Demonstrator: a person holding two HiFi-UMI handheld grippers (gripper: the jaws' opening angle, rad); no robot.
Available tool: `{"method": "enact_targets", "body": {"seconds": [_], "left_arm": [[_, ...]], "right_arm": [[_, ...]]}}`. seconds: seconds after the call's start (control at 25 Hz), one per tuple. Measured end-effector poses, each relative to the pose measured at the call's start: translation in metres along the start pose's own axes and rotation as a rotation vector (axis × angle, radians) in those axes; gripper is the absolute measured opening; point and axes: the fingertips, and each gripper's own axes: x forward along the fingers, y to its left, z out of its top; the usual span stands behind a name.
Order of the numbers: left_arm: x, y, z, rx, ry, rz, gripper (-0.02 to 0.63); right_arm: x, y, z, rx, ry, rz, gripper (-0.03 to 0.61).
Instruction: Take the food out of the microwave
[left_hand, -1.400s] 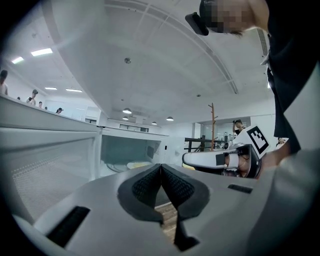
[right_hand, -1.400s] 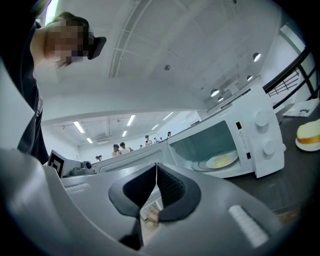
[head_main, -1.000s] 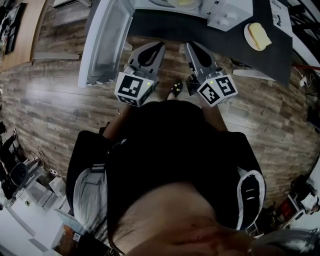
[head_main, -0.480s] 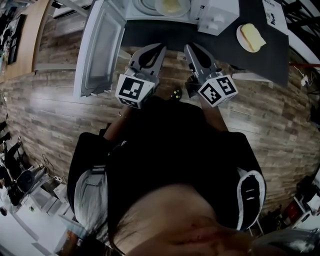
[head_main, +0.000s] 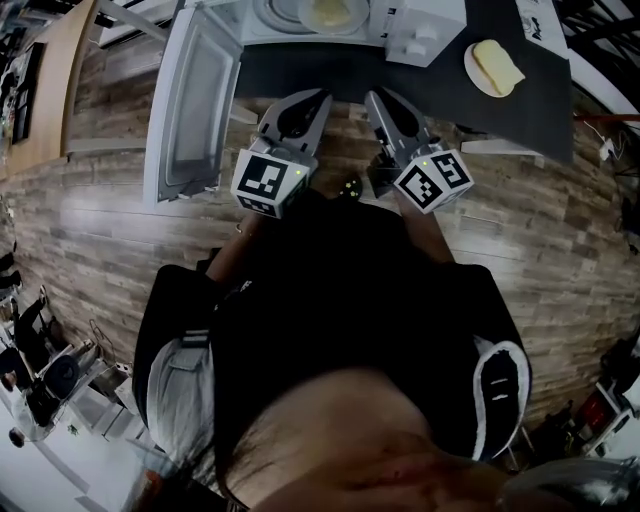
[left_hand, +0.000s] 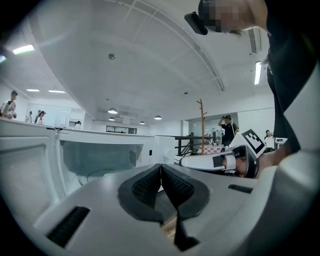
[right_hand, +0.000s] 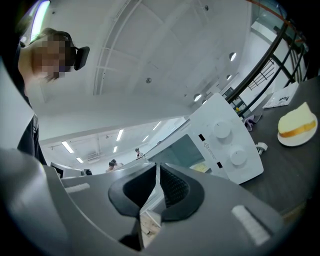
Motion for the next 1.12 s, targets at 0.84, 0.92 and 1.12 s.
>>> {"method": "enact_targets", "body": {"seconds": [0.84, 0.92, 1.12], "left_arm": [[0.041, 0.038, -0.024, -0.011, 0.057, -0.088, 0.008], [0.045, 0.044, -0.027, -0.016, 0.068, -0.091, 0.008], [0.06, 0.054, -0.033, -0.012, 0.082, -0.098, 0.008]], "right_arm": [[0.058, -0.04, -0.012, 0.22, -0.083, -0.168, 0.041], [0.066, -0.045, -0.014, 0.257, -0.096, -0.162, 0.082], [0.081, -0.063, -0.016, 0.32, -0.127, -0.189, 0.094]]}}
